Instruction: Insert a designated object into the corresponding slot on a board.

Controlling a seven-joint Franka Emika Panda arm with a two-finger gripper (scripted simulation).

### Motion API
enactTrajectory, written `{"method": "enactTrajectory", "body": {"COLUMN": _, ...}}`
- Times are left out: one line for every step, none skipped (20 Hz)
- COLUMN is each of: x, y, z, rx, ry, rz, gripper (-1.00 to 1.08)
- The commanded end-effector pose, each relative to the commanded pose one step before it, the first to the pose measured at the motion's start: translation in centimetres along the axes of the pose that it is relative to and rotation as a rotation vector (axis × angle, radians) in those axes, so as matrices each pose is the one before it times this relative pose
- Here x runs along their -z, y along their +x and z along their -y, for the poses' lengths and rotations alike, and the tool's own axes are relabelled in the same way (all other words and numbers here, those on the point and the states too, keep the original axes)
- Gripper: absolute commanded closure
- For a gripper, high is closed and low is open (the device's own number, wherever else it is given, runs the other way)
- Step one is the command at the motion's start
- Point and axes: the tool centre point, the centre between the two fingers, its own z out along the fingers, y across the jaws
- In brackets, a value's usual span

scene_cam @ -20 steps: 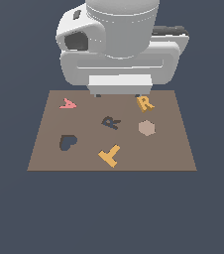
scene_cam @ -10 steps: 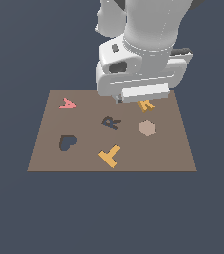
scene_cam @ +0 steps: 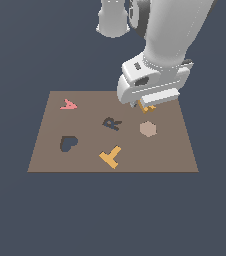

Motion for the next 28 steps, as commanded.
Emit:
{"method": "enactTrajectory", "body": {"x": -0.72, "y": -0.305, "z": 0.609, "rx": 0.01831, "ry": -0.00095, "rz": -0.00013, "gripper": -0.92}}
{"method": "enactTrajectory", "body": {"x": -0.181, "y": -0.071, "z": 0.145, "rx": 0.00423, "ry": -0.00033, "rz": 0.00035, "gripper": -0.92}}
{"method": "enactTrajectory", "body": {"x": -0.13, "y": -0.049, "z": 0.101, "rx": 0.00298, "ry": -0.0003, "rz": 0.00026, "gripper": -0.92}}
{"method": "enactTrajectory", "body": {"x": -0.078, "y": -0.028, "z": 0.054, "rx": 0.00167, "ry": -0.0002, "rz": 0.00015, "gripper": -0.92}}
{"method": "enactTrajectory", "body": {"x": -0.026, "y": -0.008, "z": 0.025, "rx": 0.00068, "ry": -0.00009, "rz": 0.00006, "gripper": -0.92}}
{"method": "enactTrajectory", "body": {"x": 0.101, "y": 0.021, "z": -0.063, "rx": -0.00276, "ry": 0.00068, "rz": 0.00109, "gripper": -0.92}}
{"method": "enactTrajectory", "body": {"x": -0.036, "y": 0.0, "z": -0.002, "rx": 0.0, "ry": 0.0, "rz": 0.0, "gripper": -0.92}}
{"method": "enactTrajectory", "body": {"x": -0.109, "y": 0.0, "z": -0.006, "rx": 0.0, "ry": 0.0, "rz": 0.0, "gripper": -0.92}}
{"method": "enactTrajectory", "body": {"x": -0.182, "y": -0.001, "z": -0.01, "rx": 0.0, "ry": 0.0, "rz": 0.0, "gripper": -0.92}}
{"method": "enactTrajectory", "body": {"x": -0.237, "y": 0.0, "z": 0.029, "rx": 0.00073, "ry": -0.00059, "rz": -0.00027, "gripper": -0.92}}
{"method": "enactTrajectory", "body": {"x": -0.328, "y": -0.006, "z": -0.018, "rx": 0.0, "ry": 0.0, "rz": 0.0, "gripper": -0.92}}
{"method": "enactTrajectory", "body": {"x": -0.366, "y": -0.007, "z": 0.023, "rx": 0.00075, "ry": -0.00057, "rz": -0.00025, "gripper": -0.92}}
{"method": "enactTrajectory", "body": {"x": -0.329, "y": -0.011, "z": -0.018, "rx": 0.0, "ry": 0.0, "rz": 0.0, "gripper": -0.92}}
{"method": "enactTrajectory", "body": {"x": -0.241, "y": -0.007, "z": 0.024, "rx": 0.00066, "ry": -0.00048, "rz": -0.00021, "gripper": -0.92}}
{"method": "enactTrajectory", "body": {"x": -0.183, "y": -0.008, "z": -0.01, "rx": 0.0, "ry": 0.0, "rz": 0.0, "gripper": -0.92}}
{"method": "enactTrajectory", "body": {"x": -0.11, "y": -0.005, "z": -0.006, "rx": 0.0, "ry": 0.0, "rz": 0.0, "gripper": -0.92}}
{"method": "enactTrajectory", "body": {"x": -0.037, "y": -0.002, "z": -0.002, "rx": 0.0, "ry": 0.0, "rz": 0.0, "gripper": -0.92}}
{"method": "enactTrajectory", "body": {"x": 0.0, "y": 0.0, "z": 0.0, "rx": 0.0, "ry": 0.0, "rz": 0.0, "gripper": 1.08}}
{"method": "enactTrajectory", "body": {"x": 0.0, "y": 0.0, "z": 0.0, "rx": 0.0, "ry": 0.0, "rz": 0.0, "gripper": 1.08}}
{"method": "enactTrajectory", "body": {"x": 0.0, "y": 0.0, "z": 0.0, "rx": 0.0, "ry": 0.0, "rz": 0.0, "gripper": 1.08}}
{"method": "enactTrajectory", "body": {"x": 0.0, "y": 0.0, "z": 0.0, "rx": 0.0, "ry": 0.0, "rz": 0.0, "gripper": 1.08}}
{"method": "enactTrajectory", "body": {"x": 0.0, "y": 0.0, "z": 0.0, "rx": 0.0, "ry": 0.0, "rz": 0.0, "gripper": 1.08}}
{"method": "enactTrajectory", "body": {"x": 0.0, "y": 0.0, "z": 0.0, "rx": 0.0, "ry": 0.0, "rz": 0.0, "gripper": 1.08}}
{"method": "enactTrajectory", "body": {"x": 0.0, "y": 0.0, "z": 0.0, "rx": 0.0, "ry": 0.0, "rz": 0.0, "gripper": 1.08}}
{"method": "enactTrajectory", "body": {"x": 0.0, "y": 0.0, "z": 0.0, "rx": 0.0, "ry": 0.0, "rz": 0.0, "gripper": 1.08}}
{"method": "enactTrajectory", "body": {"x": 0.0, "y": 0.0, "z": 0.0, "rx": 0.0, "ry": 0.0, "rz": 0.0, "gripper": 1.08}}
{"method": "enactTrajectory", "body": {"x": 0.0, "y": 0.0, "z": 0.0, "rx": 0.0, "ry": 0.0, "rz": 0.0, "gripper": 1.08}}
{"method": "enactTrajectory", "body": {"x": 0.051, "y": -0.026, "z": -0.002, "rx": 0.0, "ry": 0.0, "rz": 0.0, "gripper": 1.08}}
